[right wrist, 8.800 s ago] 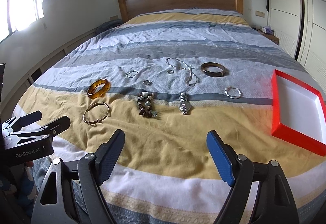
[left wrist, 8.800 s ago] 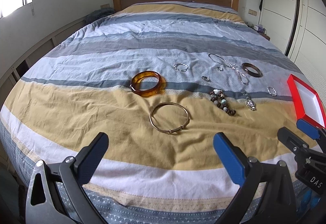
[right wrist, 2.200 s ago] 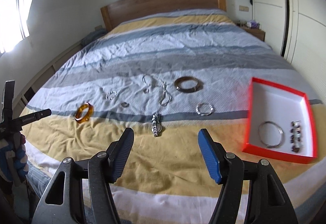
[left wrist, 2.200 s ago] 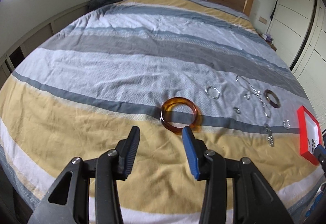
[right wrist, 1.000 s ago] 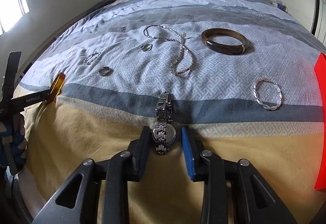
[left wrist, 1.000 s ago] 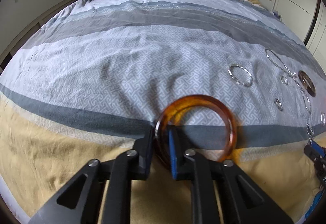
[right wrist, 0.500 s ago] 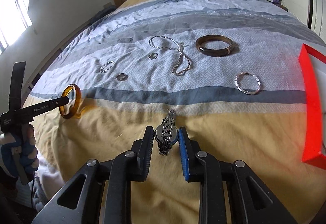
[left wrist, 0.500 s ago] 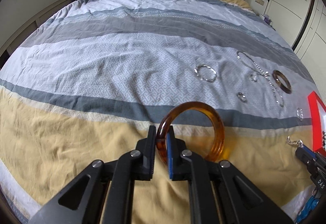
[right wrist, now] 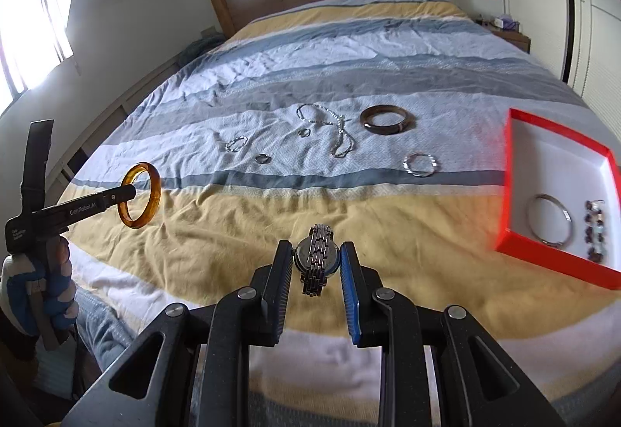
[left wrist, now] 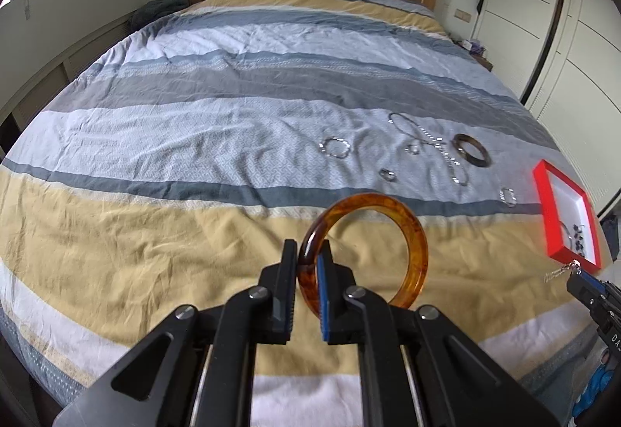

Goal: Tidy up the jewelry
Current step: 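Carry the amber bangle and silver watch over the red box with both tools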

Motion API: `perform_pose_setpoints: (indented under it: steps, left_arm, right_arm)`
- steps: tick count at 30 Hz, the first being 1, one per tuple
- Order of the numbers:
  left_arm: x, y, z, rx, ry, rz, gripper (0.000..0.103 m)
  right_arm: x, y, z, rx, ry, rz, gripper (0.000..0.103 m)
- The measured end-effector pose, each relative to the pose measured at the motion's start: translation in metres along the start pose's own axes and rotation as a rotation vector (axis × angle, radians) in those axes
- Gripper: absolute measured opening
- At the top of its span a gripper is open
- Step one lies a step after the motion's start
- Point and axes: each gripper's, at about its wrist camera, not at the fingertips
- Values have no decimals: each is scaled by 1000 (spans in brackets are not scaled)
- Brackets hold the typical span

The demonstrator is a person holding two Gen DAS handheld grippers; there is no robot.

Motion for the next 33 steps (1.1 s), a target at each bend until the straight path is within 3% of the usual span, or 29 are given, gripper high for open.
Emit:
perform_pose_setpoints:
  steps: [8,19,26,33]
  left_arm:
    - [-57,0,27,-12,68,-66,9]
    - [-199,-33,18,-6,226,-256,9]
    - [-299,-73,-18,-16,302,-370,9]
    - [-388,-103,-77,-2,323,-425,9]
  right_arm:
    - [-29,17,62,-59,40,-23,25]
    - [-116,1,104,-115,156,-74,25]
    - [-186,-44,93,-128,225,-83,25]
    - [-253,-95,41,-87,248,-64,25]
Point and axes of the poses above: each gripper's, at about its wrist camera, not at the fingertips, and z roughly against the way its jaws point, x to its left, y to its underside, and after that the axes turned 9 degrees about -z, right-handed
